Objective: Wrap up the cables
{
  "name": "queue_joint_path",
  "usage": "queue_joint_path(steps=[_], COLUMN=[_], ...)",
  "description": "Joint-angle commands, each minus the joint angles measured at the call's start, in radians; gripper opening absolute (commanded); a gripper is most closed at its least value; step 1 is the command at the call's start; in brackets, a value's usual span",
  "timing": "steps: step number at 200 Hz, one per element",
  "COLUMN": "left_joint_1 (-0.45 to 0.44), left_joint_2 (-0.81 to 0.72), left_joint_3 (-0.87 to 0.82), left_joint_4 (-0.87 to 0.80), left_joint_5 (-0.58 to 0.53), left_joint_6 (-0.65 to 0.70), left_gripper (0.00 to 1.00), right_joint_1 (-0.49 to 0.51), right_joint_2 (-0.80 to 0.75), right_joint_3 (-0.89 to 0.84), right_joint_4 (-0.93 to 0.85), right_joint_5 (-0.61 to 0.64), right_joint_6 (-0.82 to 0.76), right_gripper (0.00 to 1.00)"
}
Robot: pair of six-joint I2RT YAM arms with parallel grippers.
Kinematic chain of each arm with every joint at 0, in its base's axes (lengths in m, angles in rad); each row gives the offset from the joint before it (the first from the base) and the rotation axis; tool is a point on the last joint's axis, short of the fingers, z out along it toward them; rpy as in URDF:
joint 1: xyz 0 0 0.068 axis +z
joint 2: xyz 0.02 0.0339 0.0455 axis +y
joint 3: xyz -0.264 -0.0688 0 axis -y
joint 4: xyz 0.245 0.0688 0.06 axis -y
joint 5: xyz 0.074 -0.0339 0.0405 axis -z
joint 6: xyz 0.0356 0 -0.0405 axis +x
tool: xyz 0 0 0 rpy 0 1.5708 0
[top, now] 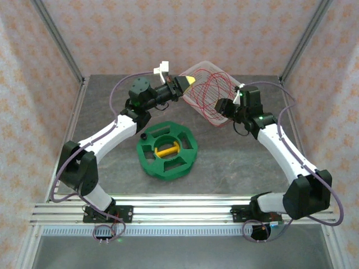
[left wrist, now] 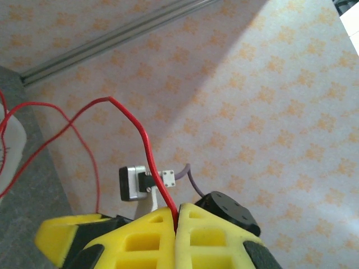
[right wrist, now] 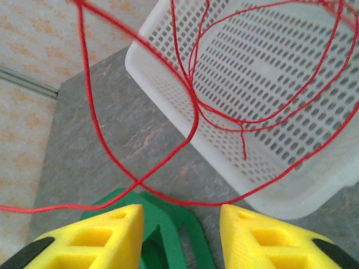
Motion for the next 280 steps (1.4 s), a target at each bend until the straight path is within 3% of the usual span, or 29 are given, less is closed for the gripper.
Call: queue_joint_path(steps=[1, 45, 117, 202, 280], left_joint_1=[0.002, 0.001, 0.001, 0.0, -0.007], left_joint_2=[-0.05, -0.047, 0.039, 0.051, 0.073], left_joint_3=[0.012, 0.016, 0.015, 0.006, 0.019], left_joint_4=[0.087, 0.135, 0.425, 0.401, 0.482], left_joint_5=[0.062, 0.109, 0.13, 0.13, 0.131], left_joint_6=[-0.057, -0.122, -0.331, -0.317, -0.395], left_gripper=[0.0, 0.0, 0.0, 0.0, 0.0], right_joint_1=[-0.018, -0.049, -0.049, -0.048, -0.047], right_joint_2=[0.003, 0.061, 0.154, 0.093, 0.226], right_joint_3=[0.002, 0.028, 0.054, 0.018, 0.123], right_joint_4=[0.084, 0.178, 0.319, 0.381, 0.394], right_joint_5=[0.055, -0.027, -0.228, -0.292, -0.417], right_joint_6=[-0.092, -0.13, -0.111, -0.093, -0.08], right_gripper=[0.46, 0.57, 0.48, 0.54, 0.45])
